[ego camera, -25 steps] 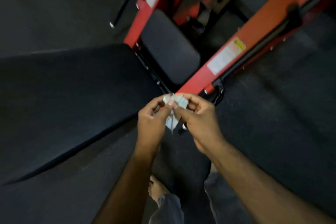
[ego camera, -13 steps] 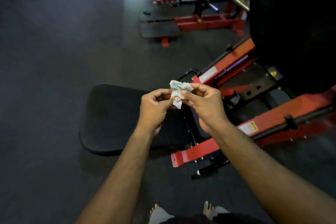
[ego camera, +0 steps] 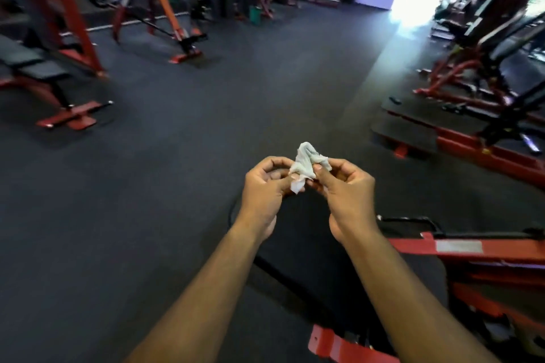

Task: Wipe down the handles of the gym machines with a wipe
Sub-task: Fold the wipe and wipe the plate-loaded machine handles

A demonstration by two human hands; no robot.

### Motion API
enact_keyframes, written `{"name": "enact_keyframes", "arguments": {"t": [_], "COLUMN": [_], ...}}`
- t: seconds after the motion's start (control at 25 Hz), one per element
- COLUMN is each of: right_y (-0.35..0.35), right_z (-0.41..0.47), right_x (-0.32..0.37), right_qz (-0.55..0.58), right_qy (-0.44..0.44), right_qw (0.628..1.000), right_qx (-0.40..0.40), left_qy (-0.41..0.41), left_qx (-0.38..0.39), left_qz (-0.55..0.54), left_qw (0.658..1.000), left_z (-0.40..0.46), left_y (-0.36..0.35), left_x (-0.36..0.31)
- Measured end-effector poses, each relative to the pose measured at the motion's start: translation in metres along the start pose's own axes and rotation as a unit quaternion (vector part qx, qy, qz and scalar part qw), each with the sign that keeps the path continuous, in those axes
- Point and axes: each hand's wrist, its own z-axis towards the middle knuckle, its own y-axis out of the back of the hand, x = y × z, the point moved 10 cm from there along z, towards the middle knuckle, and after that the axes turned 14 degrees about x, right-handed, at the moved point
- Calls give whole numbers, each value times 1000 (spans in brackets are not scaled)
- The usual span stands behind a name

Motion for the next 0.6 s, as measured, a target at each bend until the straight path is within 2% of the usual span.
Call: {"name": "enact_keyframes", "arguments": {"t": [0.16,0.32,0.44,0.6], "right_y": [-103,-191,-226,-242], "right_z": [56,128,181,276], "right_x": [-28,-60,-74,-79], "right_qz": [-11,49,56,34], "right_qy": [4,-3,-27,-32], "right_qw": [998,998,998,999], "right_qx": [57,25,-1,-15], "left_qy": [-43,-20,22,50], "left_qx": [-29,-80,-87,-47], "left_qz": [68,93,73,75], "left_qw": [996,992,993,995], "left_z": [22,83,131,232], "left_y": [99,206,250,287], "left_x": [-55,-86,-99,-102]}}
